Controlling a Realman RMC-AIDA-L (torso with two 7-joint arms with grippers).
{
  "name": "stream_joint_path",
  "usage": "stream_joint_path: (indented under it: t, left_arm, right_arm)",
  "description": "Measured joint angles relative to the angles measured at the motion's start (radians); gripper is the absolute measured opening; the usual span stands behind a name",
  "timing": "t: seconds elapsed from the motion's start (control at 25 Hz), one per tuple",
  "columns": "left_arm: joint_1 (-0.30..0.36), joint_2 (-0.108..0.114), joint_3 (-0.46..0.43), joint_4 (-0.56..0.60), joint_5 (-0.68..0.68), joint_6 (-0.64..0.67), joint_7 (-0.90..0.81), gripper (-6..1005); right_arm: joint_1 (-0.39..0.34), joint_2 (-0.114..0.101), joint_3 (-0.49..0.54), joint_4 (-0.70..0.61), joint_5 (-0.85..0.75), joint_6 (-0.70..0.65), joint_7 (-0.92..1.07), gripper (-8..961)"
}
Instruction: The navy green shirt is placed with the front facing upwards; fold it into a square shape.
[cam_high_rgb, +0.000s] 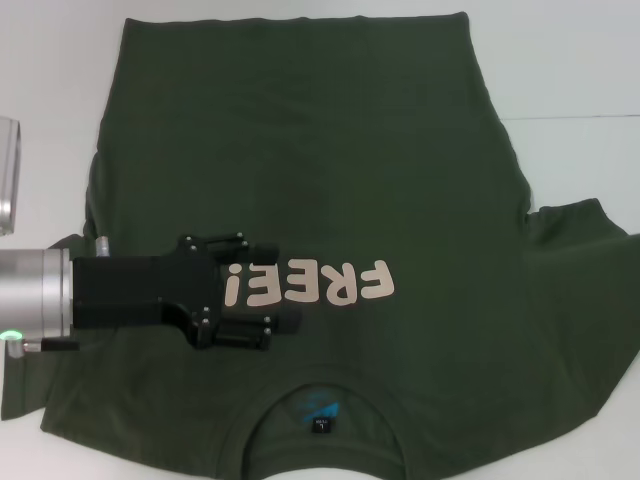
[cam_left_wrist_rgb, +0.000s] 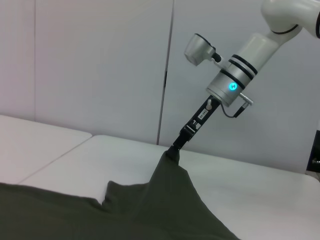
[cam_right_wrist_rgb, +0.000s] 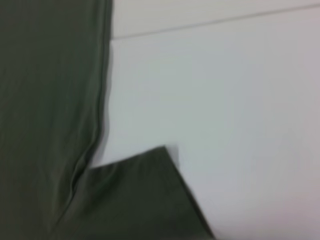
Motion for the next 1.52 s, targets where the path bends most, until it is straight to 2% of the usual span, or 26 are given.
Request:
stream_joint_path:
  t: [0.12,0.56,0.88,1.08,1.36,1.52]
  left_arm:
    - [-0.001,0.000,0.000,0.002,-0.015,0.005,0.000,872]
    - [0.000,0.000,0.001,0.006,-0.026,0.008,-0.011,872]
    - [0.000,0.000,0.001,0.007,-0.026,0.009,-0.011,873]
    - [0.001,0.001,0.001,0.009,-0.026,0.009,-0.011,873]
    - [0.007,0.002,-0.003,0.010,-0.026,0.009,-0.012,873]
    - [0.010,0.002,-0.005,0.009,-0.026,0.009,-0.012,872]
  right_arm:
    - [0.009,0.000,-0.002,-0.017,0.003,-0.018,-0.004,12]
    - [0.090,0.024,-0.036,-0.080,0.081,-0.192,-0.012,13]
    - [0.192,0.066,-0.156,-0.080,0.085,-0.190,-0.002,15]
    - [0.247,0.106,-0.253,-0.073,0.082,-0.164,-0.001,16]
    - [0.262,0.153,-0.415,-0.047,0.077,-0.116,0.011,18]
    - [0.262,0.157,-0.435,-0.026,0.078,-0.101,0.011,19]
